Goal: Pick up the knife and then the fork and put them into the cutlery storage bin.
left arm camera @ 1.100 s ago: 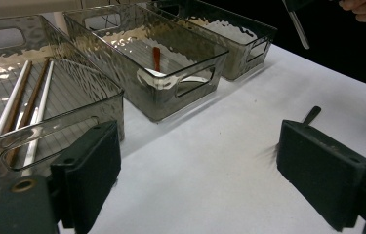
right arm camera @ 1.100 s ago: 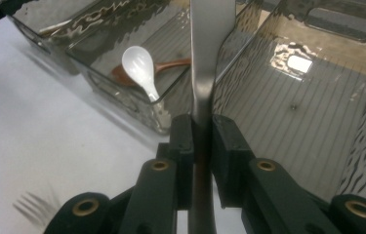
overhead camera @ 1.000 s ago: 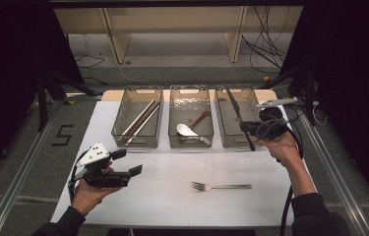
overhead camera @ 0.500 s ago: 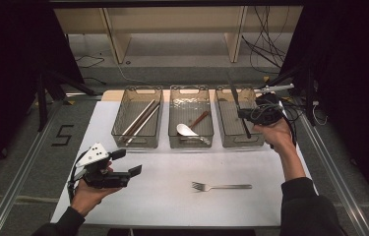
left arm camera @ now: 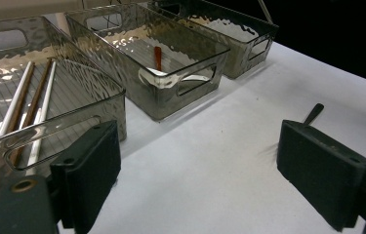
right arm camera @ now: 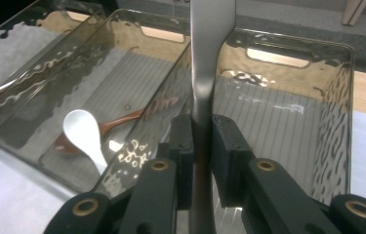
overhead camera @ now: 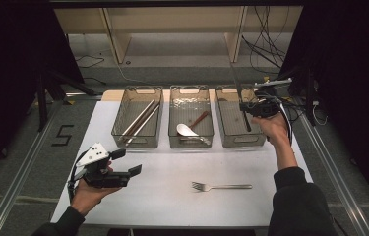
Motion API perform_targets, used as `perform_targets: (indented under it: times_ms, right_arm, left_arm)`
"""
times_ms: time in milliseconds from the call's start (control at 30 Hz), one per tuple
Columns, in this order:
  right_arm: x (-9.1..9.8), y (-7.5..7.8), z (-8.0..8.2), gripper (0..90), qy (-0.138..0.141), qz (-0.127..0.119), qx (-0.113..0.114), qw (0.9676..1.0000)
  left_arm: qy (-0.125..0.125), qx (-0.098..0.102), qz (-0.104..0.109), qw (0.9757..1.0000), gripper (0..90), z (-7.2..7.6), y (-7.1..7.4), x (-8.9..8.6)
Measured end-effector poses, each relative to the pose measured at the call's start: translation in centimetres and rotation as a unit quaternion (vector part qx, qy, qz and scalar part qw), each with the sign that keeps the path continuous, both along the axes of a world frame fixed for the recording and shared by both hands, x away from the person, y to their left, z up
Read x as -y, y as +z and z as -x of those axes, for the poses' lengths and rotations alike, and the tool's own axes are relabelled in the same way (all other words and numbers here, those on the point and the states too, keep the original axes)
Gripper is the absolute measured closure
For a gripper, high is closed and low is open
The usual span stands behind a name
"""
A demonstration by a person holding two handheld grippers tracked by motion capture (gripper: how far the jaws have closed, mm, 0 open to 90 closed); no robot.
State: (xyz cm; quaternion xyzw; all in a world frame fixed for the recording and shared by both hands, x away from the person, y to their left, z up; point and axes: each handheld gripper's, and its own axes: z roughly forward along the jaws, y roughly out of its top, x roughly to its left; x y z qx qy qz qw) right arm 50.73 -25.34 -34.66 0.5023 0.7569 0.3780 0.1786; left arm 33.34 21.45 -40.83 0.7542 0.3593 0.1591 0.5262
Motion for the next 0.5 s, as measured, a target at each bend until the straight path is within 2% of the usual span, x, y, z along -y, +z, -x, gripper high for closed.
perform_targets:
  times_ms: [333, 500]
  right_arm:
    - [-0.6, -1.2, -1.2, 80.6, -0.015, 0.001, -0.016, 0.9998]
    - [-0.6, -1.5, -1.5, 80.5, -0.023, -0.003, -0.015, 0.9996]
  left_arm:
    - [0.000, 0.000, 0.001, 1.0000, 15.9, 0.0, 0.0, 0.0]
    - [0.000, 0.000, 0.002, 1.0000, 15.9, 0.0, 0.0, -0.1]
